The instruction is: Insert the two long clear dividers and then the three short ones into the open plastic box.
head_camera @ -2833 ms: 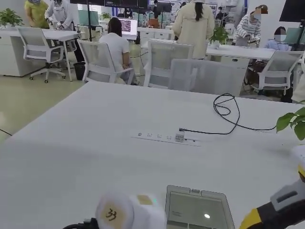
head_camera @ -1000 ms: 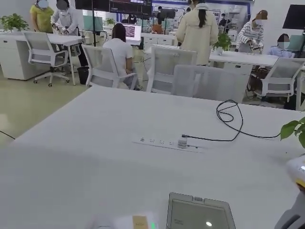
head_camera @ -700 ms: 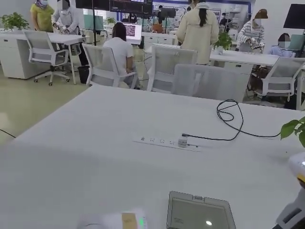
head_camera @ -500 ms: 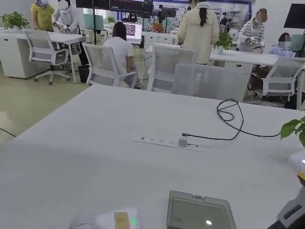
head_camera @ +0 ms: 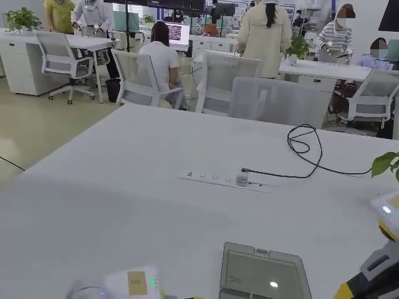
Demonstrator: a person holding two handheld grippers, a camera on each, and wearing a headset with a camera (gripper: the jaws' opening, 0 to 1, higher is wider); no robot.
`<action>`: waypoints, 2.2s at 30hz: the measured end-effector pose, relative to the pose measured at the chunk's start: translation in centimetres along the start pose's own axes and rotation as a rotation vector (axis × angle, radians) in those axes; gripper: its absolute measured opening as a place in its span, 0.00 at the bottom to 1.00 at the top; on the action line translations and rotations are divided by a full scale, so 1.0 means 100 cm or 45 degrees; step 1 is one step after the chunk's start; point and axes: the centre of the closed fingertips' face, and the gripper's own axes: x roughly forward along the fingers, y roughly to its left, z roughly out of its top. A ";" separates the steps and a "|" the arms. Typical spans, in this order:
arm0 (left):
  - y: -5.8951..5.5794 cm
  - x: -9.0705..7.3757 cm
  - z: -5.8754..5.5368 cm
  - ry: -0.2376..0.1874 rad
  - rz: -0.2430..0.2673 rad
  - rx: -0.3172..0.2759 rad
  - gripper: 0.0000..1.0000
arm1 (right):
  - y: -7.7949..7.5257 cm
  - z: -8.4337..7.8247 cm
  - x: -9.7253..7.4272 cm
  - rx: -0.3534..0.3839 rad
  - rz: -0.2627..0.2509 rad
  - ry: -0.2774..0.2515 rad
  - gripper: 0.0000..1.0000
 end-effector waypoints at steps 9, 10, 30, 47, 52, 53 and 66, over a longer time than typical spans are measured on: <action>0.005 -0.003 -0.012 0.031 0.008 0.005 0.82 | -0.025 -0.022 0.018 -0.007 -0.084 0.082 0.03; 0.005 -0.003 -0.013 0.034 0.010 0.003 0.83 | -0.027 -0.024 0.020 -0.007 -0.091 0.088 0.03; 0.002 -0.005 -0.025 0.058 0.006 -0.013 0.93 | -0.042 -0.045 0.051 0.007 -0.113 0.166 0.03; 0.001 -0.007 -0.023 0.047 0.011 -0.023 0.91 | -0.044 -0.053 0.064 0.032 -0.052 0.192 0.03; 0.001 -0.007 -0.023 0.041 0.016 -0.025 0.91 | -0.044 -0.053 0.064 0.027 -0.048 0.187 0.03; 0.001 -0.007 -0.022 0.039 0.016 -0.025 0.91 | -0.044 -0.053 0.064 0.020 -0.048 0.186 0.03; 0.003 -0.009 -0.024 0.042 0.019 -0.031 0.92 | -0.043 -0.063 0.081 -0.022 -0.084 0.194 0.03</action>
